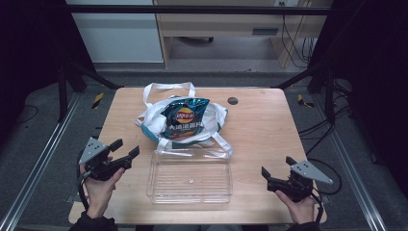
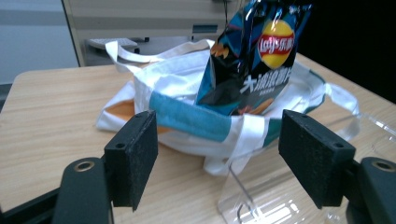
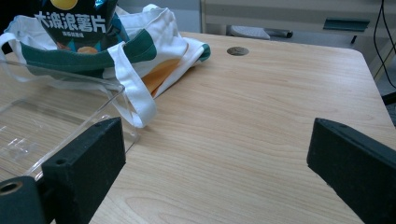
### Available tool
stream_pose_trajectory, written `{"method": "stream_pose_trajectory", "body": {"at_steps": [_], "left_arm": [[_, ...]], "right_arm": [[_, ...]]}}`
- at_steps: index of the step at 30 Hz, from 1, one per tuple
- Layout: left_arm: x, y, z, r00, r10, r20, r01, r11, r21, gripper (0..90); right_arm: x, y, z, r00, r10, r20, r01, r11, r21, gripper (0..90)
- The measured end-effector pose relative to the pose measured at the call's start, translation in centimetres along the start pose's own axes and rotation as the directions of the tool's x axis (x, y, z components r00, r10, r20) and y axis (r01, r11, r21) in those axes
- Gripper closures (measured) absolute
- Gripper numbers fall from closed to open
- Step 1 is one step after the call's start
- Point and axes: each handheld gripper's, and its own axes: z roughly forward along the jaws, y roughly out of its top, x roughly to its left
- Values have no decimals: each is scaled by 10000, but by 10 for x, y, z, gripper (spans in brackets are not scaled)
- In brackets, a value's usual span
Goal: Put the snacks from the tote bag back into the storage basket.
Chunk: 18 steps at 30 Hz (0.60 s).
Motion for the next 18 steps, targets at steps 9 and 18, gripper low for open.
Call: {"method": "stream_pose_trajectory", "body": {"at_steps": [9, 18], "left_arm": [[-3, 17, 8, 10000, 48, 66, -46, 9996, -278, 285], [-14, 32, 25, 9995, 279, 150, -273, 9990, -366, 285]], "right_arm": [[0, 0, -1, 10000, -25, 37, 25, 10000, 0, 46], [1, 0, -1, 10000, -12, -2, 12, 10000, -7, 46]]}}
